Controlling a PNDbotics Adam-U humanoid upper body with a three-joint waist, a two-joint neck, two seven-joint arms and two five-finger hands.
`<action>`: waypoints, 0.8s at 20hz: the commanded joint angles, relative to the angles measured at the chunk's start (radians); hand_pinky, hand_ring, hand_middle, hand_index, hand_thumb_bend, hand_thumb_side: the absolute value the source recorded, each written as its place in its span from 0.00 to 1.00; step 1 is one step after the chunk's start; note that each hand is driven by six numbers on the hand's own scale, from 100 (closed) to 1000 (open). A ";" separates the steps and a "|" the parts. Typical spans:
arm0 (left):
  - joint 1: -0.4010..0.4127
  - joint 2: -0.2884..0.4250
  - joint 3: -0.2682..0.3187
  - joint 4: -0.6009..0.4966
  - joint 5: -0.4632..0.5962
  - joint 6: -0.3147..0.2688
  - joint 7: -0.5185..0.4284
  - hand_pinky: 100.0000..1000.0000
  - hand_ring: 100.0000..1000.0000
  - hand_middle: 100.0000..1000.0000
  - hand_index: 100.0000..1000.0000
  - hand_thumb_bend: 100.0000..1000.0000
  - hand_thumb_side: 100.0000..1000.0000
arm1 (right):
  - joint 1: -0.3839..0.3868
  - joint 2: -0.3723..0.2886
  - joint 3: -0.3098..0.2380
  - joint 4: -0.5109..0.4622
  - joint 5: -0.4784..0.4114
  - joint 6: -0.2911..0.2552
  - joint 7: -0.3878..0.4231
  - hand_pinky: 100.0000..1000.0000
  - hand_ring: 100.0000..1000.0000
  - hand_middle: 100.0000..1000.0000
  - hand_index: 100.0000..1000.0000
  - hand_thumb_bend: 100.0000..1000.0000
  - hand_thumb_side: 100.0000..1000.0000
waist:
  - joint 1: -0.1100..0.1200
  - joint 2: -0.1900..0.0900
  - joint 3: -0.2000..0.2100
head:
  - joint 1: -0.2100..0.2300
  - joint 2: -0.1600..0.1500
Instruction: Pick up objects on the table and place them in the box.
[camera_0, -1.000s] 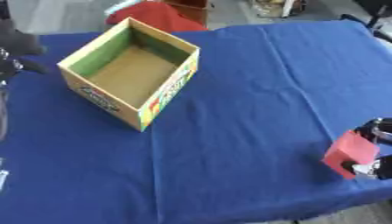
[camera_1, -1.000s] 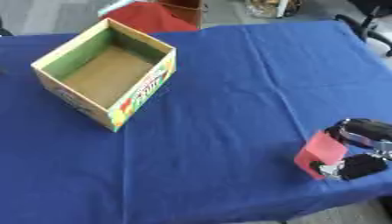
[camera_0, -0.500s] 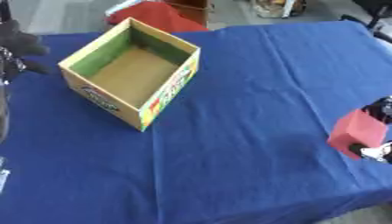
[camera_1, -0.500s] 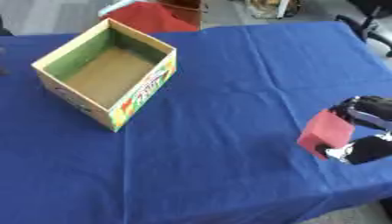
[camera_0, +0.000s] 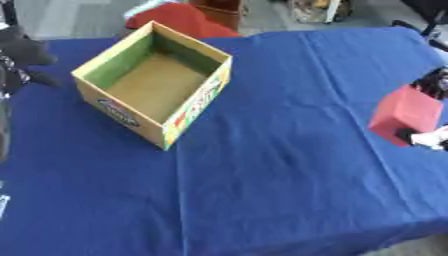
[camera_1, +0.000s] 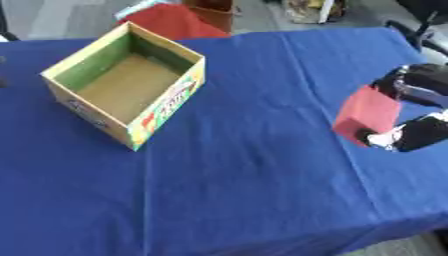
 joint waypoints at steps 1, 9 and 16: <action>-0.013 0.007 -0.004 -0.017 0.001 0.000 -0.008 0.52 0.68 0.66 0.86 0.00 0.89 | -0.075 -0.061 0.030 0.008 -0.049 -0.020 0.027 0.61 0.54 0.48 0.70 0.00 0.55 | -0.002 -0.016 0.005 | -0.005 -0.009; -0.020 0.001 -0.013 -0.017 0.009 0.003 -0.019 0.52 0.68 0.66 0.86 0.00 0.89 | -0.337 -0.022 0.134 0.109 -0.142 -0.081 0.093 0.50 0.47 0.43 0.68 0.00 0.55 | -0.004 -0.020 0.027 | -0.016 -0.011; -0.031 -0.010 -0.021 -0.017 0.019 0.004 -0.029 0.52 0.68 0.66 0.86 0.00 0.89 | -0.569 0.107 0.212 0.254 -0.170 -0.147 0.142 0.47 0.47 0.42 0.67 0.00 0.54 | 0.001 -0.018 0.045 | -0.017 -0.014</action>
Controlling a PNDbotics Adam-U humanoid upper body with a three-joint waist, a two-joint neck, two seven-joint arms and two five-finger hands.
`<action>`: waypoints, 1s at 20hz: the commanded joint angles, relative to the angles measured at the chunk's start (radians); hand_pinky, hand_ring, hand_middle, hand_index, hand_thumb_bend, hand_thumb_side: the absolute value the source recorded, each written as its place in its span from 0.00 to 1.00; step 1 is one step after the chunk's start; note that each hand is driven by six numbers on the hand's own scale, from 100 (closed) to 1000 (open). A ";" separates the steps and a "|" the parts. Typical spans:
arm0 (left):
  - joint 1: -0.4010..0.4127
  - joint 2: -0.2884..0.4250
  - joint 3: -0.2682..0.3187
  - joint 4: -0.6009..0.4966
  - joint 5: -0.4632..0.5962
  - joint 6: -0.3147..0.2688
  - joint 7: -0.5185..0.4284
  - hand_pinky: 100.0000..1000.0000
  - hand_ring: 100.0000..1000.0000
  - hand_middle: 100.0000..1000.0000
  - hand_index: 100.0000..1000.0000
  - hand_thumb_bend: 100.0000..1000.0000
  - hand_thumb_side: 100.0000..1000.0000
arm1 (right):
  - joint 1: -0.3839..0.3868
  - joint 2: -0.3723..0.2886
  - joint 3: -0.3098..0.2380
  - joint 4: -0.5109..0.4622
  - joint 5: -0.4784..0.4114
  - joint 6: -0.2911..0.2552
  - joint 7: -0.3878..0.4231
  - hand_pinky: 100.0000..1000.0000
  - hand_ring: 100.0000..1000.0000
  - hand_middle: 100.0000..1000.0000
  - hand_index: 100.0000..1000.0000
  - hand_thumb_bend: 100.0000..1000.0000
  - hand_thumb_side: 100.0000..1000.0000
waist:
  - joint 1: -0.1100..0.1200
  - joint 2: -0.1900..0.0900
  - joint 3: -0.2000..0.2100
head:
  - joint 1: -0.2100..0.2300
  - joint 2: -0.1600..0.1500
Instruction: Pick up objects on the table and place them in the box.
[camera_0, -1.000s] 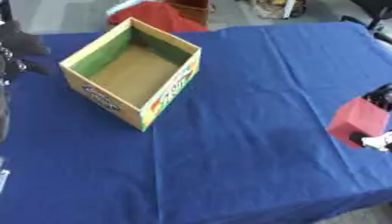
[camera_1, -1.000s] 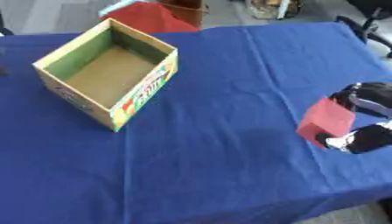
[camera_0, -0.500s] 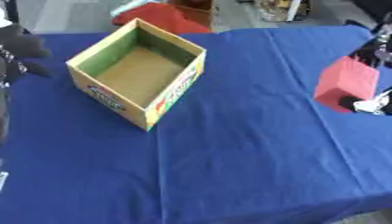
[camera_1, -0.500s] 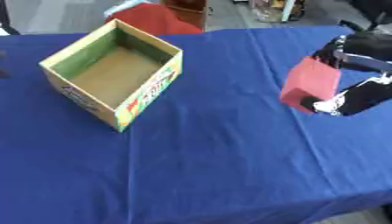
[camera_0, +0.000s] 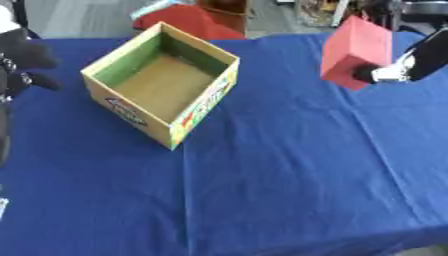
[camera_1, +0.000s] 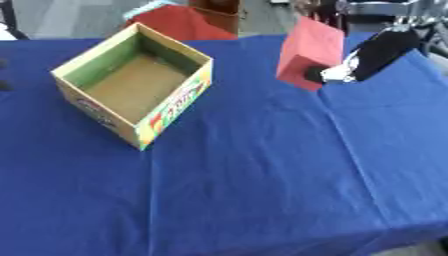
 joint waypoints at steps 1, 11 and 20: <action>-0.019 -0.003 -0.004 -0.017 0.010 -0.001 -0.008 0.52 0.68 0.66 0.86 0.00 0.89 | -0.087 0.048 0.022 0.075 -0.006 -0.022 0.023 0.48 0.47 0.42 0.67 0.00 0.54 | 0.004 -0.014 0.006 | 0.000 -0.012; -0.055 -0.031 -0.021 -0.017 0.026 0.001 -0.028 0.53 0.68 0.67 0.86 0.00 0.89 | -0.309 0.289 0.057 0.273 0.068 -0.080 -0.008 0.55 0.48 0.41 0.67 0.00 0.55 | 0.014 -0.003 0.048 | -0.003 -0.032; -0.090 -0.055 -0.036 -0.017 0.047 0.001 -0.047 0.53 0.68 0.67 0.86 0.00 0.89 | -0.388 0.459 0.062 0.462 0.200 -0.120 -0.147 0.57 0.47 0.40 0.66 0.00 0.57 | 0.018 0.007 0.090 | -0.026 -0.043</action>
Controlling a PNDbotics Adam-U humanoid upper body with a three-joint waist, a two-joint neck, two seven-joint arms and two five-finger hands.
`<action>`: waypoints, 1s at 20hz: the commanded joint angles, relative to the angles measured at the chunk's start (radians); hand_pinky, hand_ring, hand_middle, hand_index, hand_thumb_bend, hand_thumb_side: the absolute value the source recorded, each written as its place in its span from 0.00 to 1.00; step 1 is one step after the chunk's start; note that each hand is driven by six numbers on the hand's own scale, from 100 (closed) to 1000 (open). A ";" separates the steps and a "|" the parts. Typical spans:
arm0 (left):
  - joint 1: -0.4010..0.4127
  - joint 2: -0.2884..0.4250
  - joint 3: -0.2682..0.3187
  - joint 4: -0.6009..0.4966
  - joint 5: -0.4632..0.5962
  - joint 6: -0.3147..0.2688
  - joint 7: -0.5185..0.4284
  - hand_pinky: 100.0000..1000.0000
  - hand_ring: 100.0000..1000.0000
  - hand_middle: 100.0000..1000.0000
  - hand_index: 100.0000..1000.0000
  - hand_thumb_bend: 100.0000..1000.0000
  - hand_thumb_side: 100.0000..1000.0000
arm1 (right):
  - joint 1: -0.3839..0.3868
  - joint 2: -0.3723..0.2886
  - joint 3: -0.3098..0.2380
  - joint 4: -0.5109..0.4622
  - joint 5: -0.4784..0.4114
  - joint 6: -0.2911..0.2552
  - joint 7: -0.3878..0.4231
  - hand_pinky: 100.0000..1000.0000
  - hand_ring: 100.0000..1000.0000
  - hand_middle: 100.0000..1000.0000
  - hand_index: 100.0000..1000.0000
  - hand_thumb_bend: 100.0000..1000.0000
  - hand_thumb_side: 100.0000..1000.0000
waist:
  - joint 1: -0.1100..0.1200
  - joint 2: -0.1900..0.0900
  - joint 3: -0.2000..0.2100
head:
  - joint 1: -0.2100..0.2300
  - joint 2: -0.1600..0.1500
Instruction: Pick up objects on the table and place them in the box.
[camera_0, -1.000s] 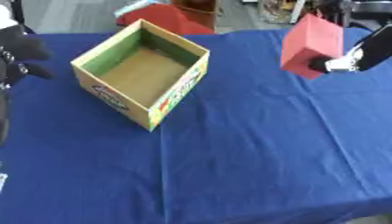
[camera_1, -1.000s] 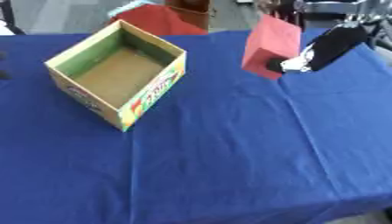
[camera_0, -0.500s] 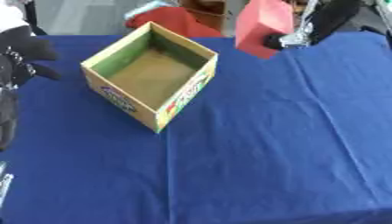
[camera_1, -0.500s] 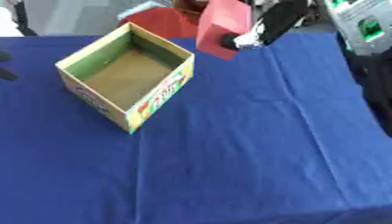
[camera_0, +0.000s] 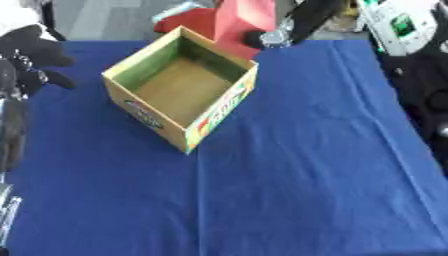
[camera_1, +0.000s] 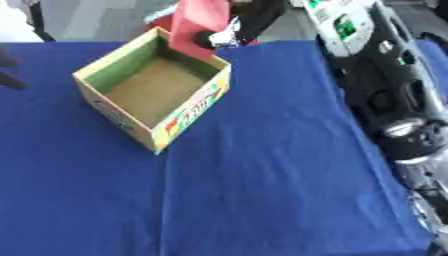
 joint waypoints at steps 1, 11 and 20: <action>-0.023 -0.004 -0.006 -0.017 0.011 0.000 -0.012 0.53 0.68 0.67 0.86 0.00 0.89 | -0.036 0.037 -0.008 0.063 0.052 -0.011 -0.044 0.57 0.46 0.40 0.66 0.00 0.57 | 0.003 -0.010 0.008 | -0.011 -0.014; -0.059 -0.023 -0.015 -0.017 0.027 -0.005 -0.026 0.53 0.68 0.67 0.86 0.00 0.88 | -0.038 0.118 -0.029 0.217 0.201 -0.026 -0.123 0.58 0.47 0.41 0.67 0.00 0.56 | 0.002 0.010 0.044 | -0.029 -0.027; -0.071 -0.031 -0.019 -0.017 0.033 -0.007 -0.031 0.53 0.68 0.67 0.86 0.00 0.88 | -0.027 0.149 -0.022 0.308 0.315 -0.064 -0.190 0.69 0.63 0.58 0.78 0.04 0.59 | 0.000 0.016 0.058 | -0.037 -0.037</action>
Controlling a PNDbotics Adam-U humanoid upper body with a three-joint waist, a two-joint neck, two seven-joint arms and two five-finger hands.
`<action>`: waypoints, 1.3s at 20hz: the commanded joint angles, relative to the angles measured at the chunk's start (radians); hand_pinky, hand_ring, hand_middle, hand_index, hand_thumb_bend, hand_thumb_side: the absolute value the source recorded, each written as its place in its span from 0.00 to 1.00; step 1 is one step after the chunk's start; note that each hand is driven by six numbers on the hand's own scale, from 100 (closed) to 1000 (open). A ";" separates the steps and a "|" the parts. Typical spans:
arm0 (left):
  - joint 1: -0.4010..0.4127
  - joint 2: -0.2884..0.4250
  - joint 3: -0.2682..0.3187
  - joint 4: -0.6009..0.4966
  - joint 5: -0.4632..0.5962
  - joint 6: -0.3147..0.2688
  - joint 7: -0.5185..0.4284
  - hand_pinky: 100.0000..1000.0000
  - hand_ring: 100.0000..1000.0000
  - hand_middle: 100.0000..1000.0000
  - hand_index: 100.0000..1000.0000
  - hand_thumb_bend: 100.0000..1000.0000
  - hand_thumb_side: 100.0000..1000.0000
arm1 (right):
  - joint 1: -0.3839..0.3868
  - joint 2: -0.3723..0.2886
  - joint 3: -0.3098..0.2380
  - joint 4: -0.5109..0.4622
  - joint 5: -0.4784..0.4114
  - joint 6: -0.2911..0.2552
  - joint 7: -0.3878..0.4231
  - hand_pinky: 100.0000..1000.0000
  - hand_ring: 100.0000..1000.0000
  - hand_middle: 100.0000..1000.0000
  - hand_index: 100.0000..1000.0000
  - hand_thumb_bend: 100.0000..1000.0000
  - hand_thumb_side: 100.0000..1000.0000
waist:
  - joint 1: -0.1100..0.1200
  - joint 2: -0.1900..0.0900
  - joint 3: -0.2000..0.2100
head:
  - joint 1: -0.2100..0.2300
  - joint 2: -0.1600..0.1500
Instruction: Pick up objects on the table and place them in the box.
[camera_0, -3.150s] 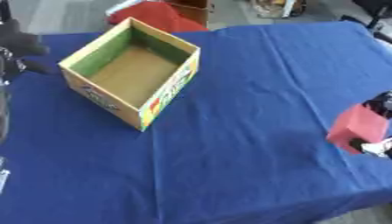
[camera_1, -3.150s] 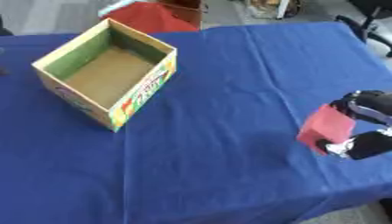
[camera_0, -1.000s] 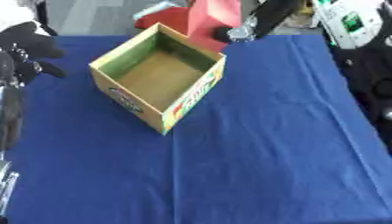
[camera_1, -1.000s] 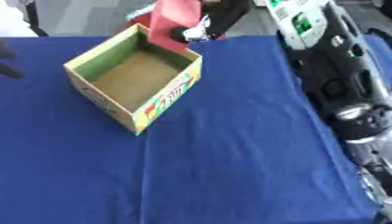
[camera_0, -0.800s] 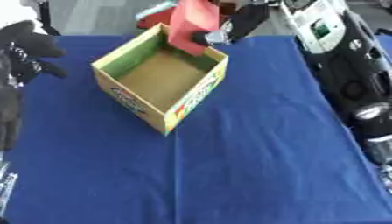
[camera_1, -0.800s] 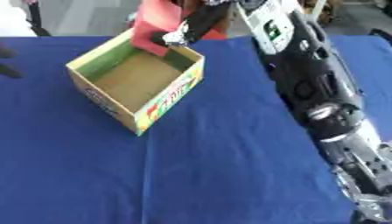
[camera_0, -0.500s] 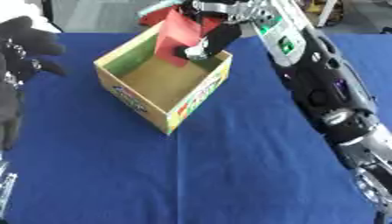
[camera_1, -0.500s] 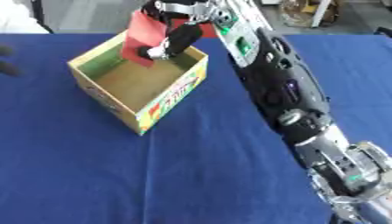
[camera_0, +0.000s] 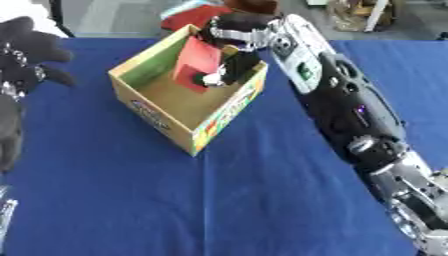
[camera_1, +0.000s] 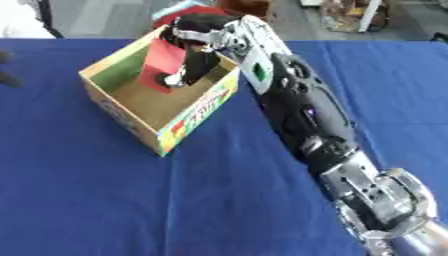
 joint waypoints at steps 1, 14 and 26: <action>-0.015 0.002 -0.003 -0.017 0.006 0.000 -0.006 0.53 0.68 0.67 0.86 0.00 0.88 | -0.014 0.000 -0.002 0.017 0.035 -0.014 -0.024 0.70 0.67 0.62 0.80 0.06 0.60 | 0.004 -0.015 0.003 | -0.004 -0.014; -0.017 0.001 -0.005 -0.017 0.000 0.001 -0.011 0.53 0.68 0.68 0.86 0.00 0.88 | -0.013 0.008 -0.013 0.030 0.152 -0.024 -0.052 0.92 0.97 0.94 0.93 0.52 0.85 | 0.004 -0.014 0.004 | -0.002 -0.014; -0.015 0.001 -0.007 -0.017 -0.002 0.006 -0.018 0.53 0.69 0.68 0.86 0.00 0.88 | -0.015 0.013 -0.027 0.008 0.027 -0.031 0.038 0.89 0.94 0.91 0.92 0.29 0.32 | 0.005 -0.015 0.001 | 0.001 -0.013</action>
